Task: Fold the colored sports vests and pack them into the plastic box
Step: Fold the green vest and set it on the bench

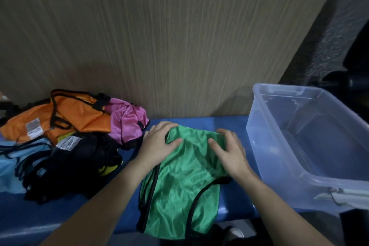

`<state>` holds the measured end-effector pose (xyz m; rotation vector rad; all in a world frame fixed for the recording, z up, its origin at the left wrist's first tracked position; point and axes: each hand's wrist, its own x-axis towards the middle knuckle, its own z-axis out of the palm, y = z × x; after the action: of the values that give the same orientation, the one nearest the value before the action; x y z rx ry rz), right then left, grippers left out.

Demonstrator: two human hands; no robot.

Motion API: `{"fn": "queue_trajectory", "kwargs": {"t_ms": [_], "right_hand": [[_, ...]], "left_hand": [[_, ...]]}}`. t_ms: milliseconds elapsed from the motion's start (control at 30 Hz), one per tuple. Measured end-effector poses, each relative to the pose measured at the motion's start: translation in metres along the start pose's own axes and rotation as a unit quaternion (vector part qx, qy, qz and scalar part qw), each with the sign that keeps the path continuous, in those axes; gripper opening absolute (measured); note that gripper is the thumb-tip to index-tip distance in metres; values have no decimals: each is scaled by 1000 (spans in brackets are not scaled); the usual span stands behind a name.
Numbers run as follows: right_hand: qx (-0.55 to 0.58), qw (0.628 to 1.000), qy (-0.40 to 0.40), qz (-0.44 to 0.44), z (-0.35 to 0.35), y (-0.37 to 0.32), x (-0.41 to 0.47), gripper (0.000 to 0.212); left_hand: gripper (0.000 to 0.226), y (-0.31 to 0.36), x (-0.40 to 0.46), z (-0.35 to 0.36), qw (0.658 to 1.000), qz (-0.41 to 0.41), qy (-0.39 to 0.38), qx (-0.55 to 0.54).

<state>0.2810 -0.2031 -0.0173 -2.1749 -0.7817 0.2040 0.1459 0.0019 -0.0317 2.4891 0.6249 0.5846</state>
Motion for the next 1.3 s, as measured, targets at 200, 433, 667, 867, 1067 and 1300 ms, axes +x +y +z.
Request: {"fn": "queue_trajectory", "kwargs": {"t_ms": [200, 433, 667, 867, 1067, 1300], "right_hand": [[-33, 999, -11, 31, 7, 4, 17, 55], [-130, 989, -50, 41, 16, 2, 50, 52], [-168, 979, -113, 32, 10, -1, 52, 40], [2, 994, -105, -19, 6, -8, 45, 13], [122, 987, -62, -84, 5, -21, 40, 22], [143, 983, -77, -90, 4, -20, 52, 23]], "left_hand": [[56, -6, 22, 14, 993, -29, -16, 115], [59, -13, 36, -6, 975, -49, -61, 207], [34, -31, 21, -32, 991, -53, -119, -6], [35, -33, -3, -50, 963, -92, -135, -214], [26, -26, -16, -76, 959, -64, -74, -266], [50, -48, -5, -78, 965, -67, -101, -231]]}}
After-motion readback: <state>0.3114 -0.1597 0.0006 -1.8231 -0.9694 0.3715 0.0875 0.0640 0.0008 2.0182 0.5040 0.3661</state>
